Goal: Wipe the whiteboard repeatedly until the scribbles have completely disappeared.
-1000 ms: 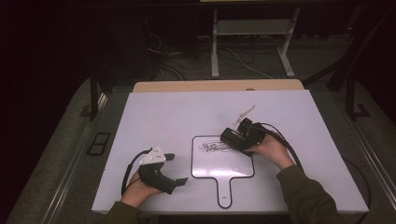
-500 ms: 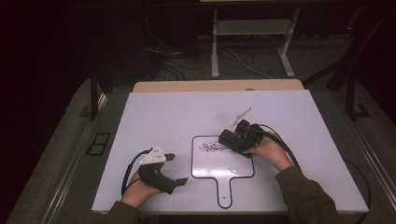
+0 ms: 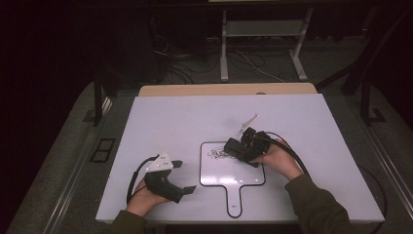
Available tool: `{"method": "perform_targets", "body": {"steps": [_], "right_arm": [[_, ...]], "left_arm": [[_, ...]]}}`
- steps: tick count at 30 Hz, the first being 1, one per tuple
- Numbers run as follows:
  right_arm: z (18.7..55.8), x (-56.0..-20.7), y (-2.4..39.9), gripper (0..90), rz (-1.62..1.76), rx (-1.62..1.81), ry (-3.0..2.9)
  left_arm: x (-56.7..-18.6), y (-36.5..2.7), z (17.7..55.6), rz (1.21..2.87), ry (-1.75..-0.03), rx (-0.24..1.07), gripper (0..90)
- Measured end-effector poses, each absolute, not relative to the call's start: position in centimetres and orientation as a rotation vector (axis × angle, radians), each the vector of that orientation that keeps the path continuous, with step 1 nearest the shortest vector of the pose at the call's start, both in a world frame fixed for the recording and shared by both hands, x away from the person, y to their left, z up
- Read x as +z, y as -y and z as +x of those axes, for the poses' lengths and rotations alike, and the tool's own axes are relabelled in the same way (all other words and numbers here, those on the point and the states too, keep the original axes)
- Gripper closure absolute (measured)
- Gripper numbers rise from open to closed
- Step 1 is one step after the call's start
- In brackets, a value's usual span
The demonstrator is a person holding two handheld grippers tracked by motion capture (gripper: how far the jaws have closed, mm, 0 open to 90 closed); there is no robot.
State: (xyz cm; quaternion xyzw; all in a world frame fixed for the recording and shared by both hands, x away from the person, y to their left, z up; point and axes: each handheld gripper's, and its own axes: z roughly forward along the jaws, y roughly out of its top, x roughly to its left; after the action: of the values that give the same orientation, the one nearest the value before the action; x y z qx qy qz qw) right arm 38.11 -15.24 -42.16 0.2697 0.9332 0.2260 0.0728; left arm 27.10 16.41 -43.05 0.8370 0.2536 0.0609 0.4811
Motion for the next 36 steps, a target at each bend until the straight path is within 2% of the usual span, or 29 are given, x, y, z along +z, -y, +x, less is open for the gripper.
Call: {"method": "perform_targets", "body": {"steps": [8, 26, 36], "right_arm": [[38.1, -42.1, 14.4, 38.8, 0.799, 0.68, -2.816], [40.1, -42.1, 17.4, 38.8, 0.926, 0.63, -2.731], [38.9, -42.0, 16.3, 38.8, 0.872, 0.63, -2.763]], "left_arm": [[-43.1, -16.4, 27.1, 2.045, -0.618, 0.149, 0.0], [-43.1, -16.4, 27.1, 2.044, -0.618, 0.148, 0.0], [-43.0, -16.5, 27.1, 2.041, -0.622, 0.149, 0.0]]}}
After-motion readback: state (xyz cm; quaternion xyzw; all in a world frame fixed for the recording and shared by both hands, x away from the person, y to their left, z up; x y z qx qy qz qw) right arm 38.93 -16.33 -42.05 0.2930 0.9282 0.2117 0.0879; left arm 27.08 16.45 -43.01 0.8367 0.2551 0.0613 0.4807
